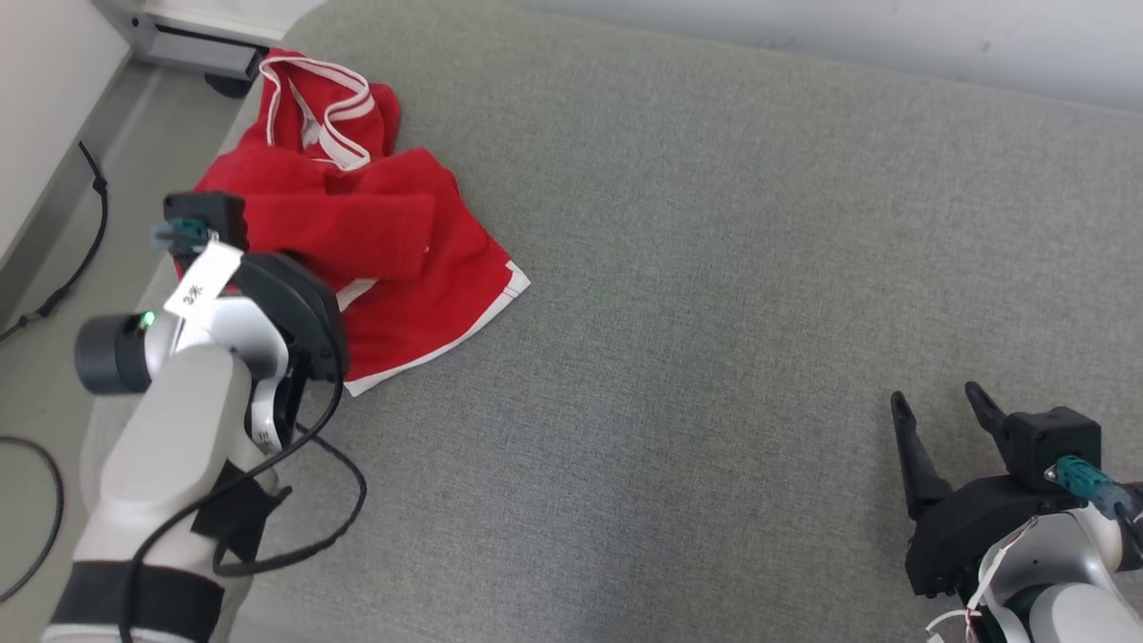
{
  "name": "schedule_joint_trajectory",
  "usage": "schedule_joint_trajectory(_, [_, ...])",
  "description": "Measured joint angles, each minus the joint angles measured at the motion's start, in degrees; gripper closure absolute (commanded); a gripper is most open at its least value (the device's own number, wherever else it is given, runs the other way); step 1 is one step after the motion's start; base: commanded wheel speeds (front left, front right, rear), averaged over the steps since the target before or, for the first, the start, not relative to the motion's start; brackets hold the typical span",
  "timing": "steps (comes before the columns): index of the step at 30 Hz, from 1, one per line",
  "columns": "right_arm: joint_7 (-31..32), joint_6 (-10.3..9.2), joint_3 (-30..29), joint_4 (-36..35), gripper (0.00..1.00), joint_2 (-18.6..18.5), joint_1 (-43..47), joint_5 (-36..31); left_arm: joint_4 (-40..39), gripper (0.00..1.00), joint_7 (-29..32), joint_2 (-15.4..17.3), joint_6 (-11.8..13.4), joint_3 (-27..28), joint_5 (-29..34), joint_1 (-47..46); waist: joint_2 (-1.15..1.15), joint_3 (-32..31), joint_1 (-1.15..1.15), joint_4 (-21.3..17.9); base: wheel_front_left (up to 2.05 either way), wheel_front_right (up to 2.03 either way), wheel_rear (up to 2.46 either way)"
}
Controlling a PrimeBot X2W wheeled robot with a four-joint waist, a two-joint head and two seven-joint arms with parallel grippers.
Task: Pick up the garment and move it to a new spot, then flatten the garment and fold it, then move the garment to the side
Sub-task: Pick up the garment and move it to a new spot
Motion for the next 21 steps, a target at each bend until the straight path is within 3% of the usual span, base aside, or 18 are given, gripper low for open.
schedule_joint_trajectory(9, [-1.53, 0.00, -0.20, 4.30, 0.00, 3.25, -0.02, 1.04, 0.01, 1.00, -4.43, -0.08, -0.09, -1.77, 2.83, -7.38, -0.01, -5.31, 0.00, -0.54, 0.00, 0.00, 0.00])
schedule_joint_trajectory(16, [-3.21, 0.00, 0.23, 7.90, 0.00, 6.92, 0.43, 1.62, -0.03, 1.00, -7.14, -1.18, -2.12, -4.58, 5.08, -9.73, -0.01, -10.33, -0.01, -2.61, 0.00, 0.00, 0.00])
schedule_joint_trajectory(21, [-4.20, 0.00, -0.24, 8.28, 0.00, 8.02, 2.09, 1.60, -1.10, 1.00, -8.32, -3.34, -5.10, -6.97, 5.17, -9.86, -0.01, -13.27, -0.01, -5.88, 0.00, 0.00, 0.00])
